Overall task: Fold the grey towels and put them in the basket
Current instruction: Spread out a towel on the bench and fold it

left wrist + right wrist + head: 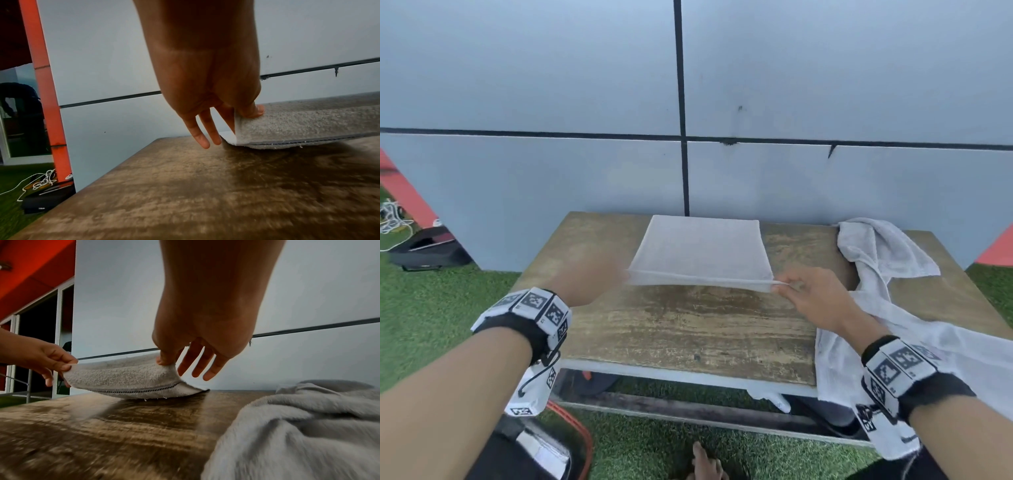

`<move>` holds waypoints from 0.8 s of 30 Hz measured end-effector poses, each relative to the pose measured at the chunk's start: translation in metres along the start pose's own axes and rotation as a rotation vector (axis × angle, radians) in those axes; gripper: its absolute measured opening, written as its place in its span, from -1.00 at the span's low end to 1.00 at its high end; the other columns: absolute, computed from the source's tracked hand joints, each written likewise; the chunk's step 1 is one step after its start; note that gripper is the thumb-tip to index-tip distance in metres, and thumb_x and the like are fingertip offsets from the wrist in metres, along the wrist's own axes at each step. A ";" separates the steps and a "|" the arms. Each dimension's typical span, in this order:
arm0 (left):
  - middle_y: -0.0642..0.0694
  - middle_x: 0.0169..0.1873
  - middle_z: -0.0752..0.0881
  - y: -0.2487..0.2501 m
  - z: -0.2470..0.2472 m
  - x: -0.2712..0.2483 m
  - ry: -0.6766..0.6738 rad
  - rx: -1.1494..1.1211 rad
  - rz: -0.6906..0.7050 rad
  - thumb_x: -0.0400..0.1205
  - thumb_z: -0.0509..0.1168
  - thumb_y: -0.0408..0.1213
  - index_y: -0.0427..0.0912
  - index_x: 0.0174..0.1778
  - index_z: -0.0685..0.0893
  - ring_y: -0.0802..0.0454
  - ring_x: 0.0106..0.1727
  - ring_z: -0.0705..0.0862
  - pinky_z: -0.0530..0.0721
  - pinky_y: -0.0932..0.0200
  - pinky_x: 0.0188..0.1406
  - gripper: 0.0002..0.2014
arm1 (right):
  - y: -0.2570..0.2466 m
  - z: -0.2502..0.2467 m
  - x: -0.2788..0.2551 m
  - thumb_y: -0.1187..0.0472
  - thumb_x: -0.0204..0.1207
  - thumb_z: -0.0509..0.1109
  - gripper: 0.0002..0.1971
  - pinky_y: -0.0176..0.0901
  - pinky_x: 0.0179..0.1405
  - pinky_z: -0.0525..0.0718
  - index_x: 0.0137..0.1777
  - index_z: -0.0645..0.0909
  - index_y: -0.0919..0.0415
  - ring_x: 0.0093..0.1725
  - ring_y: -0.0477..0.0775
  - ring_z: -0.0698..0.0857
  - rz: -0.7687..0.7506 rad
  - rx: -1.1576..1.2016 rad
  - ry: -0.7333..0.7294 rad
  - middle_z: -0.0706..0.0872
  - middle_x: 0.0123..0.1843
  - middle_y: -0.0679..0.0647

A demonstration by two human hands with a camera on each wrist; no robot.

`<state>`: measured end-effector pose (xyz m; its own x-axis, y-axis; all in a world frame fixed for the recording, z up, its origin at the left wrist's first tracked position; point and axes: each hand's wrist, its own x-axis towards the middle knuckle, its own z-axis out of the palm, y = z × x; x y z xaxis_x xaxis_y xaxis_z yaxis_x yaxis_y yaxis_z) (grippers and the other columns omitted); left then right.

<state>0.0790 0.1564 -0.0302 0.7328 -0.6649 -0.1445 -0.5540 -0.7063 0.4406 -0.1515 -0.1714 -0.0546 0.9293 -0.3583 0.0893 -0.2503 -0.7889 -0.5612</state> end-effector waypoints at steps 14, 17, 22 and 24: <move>-0.08 -0.44 0.41 0.014 0.022 -0.049 0.256 -0.183 0.036 0.83 0.12 -0.11 -0.19 -0.30 0.40 -0.02 -0.43 0.38 0.31 0.08 -0.41 -0.62 | -0.004 0.011 -0.061 0.01 0.77 0.20 -0.78 -0.12 -0.38 0.42 -0.10 0.54 0.01 -0.46 -0.13 0.42 -0.086 0.203 0.171 0.47 -0.43 -0.11; -0.07 -0.39 0.50 0.012 0.023 -0.057 0.323 -0.217 0.029 0.83 0.09 -0.08 -0.18 -0.24 0.50 -0.02 -0.38 0.45 0.38 0.04 -0.36 -0.64 | -0.010 0.011 -0.064 0.02 0.78 0.19 -0.80 -0.13 -0.34 0.42 -0.12 0.49 -0.13 -0.43 -0.14 0.42 -0.097 0.176 0.131 0.48 -0.40 -0.10; -0.06 -0.44 0.43 0.015 0.024 -0.077 0.327 -0.184 0.050 0.84 0.10 -0.13 -0.16 -0.32 0.39 -0.01 -0.41 0.38 0.31 0.05 -0.39 -0.61 | -0.017 0.016 -0.065 0.07 0.79 0.19 -0.80 -0.16 -0.38 0.41 -0.10 0.51 -0.12 -0.42 -0.14 0.43 -0.098 0.205 0.093 0.51 -0.36 -0.07; -0.08 -0.43 0.42 0.013 0.026 -0.086 0.308 -0.157 0.047 0.83 0.10 -0.12 -0.21 -0.30 0.39 -0.01 -0.40 0.38 0.32 0.03 -0.39 -0.61 | -0.018 0.018 -0.068 0.07 0.79 0.20 -0.82 -0.19 -0.40 0.42 -0.05 0.55 -0.04 -0.44 -0.15 0.45 -0.073 0.232 0.056 0.57 -0.33 -0.02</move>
<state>-0.0015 0.1977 -0.0347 0.8063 -0.5740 0.1429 -0.5398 -0.6152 0.5746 -0.2052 -0.1241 -0.0655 0.9244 -0.3372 0.1782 -0.1084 -0.6802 -0.7249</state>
